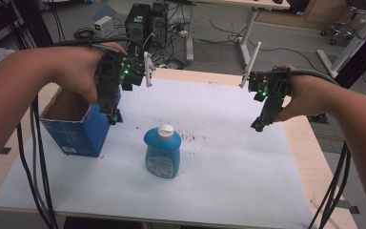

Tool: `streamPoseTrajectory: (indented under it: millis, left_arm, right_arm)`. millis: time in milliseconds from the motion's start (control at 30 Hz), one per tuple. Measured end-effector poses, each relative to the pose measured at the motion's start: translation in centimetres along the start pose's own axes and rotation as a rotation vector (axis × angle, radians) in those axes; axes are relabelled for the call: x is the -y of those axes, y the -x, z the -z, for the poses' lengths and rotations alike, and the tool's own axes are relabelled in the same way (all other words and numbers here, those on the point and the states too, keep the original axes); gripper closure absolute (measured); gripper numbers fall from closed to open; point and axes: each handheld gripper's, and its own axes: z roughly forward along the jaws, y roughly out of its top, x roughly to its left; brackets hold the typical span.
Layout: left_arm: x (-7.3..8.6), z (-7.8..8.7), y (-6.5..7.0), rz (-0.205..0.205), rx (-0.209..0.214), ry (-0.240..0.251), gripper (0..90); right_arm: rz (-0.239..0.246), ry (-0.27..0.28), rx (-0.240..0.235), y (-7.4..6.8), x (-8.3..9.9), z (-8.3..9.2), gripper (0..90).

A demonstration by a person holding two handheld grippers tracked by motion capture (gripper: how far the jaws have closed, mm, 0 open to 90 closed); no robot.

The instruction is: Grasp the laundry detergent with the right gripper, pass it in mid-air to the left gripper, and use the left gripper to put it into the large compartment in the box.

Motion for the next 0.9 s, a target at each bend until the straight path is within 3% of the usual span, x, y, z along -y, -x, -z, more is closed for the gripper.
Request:
streamPoseTrajectory:
  millis: [233,333,400,467,567,767,900]
  left_arm:
    - [0.1,-0.8,-0.8,0.013,0.007,-0.007,1.8]
    - [0.1,-0.9,-0.9,0.013,0.002,-0.004,1.8]
    - [0.2,-0.9,-0.8,0.013,0.001,-0.002,1.8]
    - [0.3,-0.9,-0.8,0.016,0.006,0.004,1.8]
    - [0.5,-1.0,-0.6,0.016,0.01,0.012,1.8]
    - [0.5,-1.1,-0.4,0.007,0.011,0.016,1.8]
    - [0.6,-1.1,-0.4,0.01,0.011,0.017,1.7]
  right_arm:
    - [0.011,0.032,-0.007,-1.8,0.2,0.3,0.9]
    - [0.014,0.102,-0.031,-3.0,0.6,0.2,0.9]
    - [0.012,0.12,-0.04,-3.4,0.7,0.0,0.9]
    - [0.011,0.188,-0.069,-4.5,0.9,-0.8,0.9]
    - [0.005,0.234,-0.089,-5.2,1.1,-1.5,0.9]
    - [-0.054,0.407,-0.159,-6.9,1.5,-4.8,0.9]
    - [-0.06,0.437,-0.163,-7.4,1.1,-6.1,0.9]
